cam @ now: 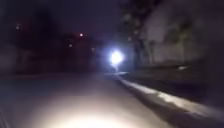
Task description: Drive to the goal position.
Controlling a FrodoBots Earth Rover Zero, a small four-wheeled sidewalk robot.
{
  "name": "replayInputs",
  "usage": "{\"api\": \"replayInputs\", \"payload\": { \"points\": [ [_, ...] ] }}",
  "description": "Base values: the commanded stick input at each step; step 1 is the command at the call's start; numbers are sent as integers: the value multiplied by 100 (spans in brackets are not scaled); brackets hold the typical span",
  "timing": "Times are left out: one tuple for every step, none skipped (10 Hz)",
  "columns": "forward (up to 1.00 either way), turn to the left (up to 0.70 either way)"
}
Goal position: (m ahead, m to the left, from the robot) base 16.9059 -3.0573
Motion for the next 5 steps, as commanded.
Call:
{"api": "replayInputs", "payload": {
  "points": [
    [70, 0],
    [70, 0],
    [70, 0],
    [70, 0],
    [70, 0]
  ]
}}
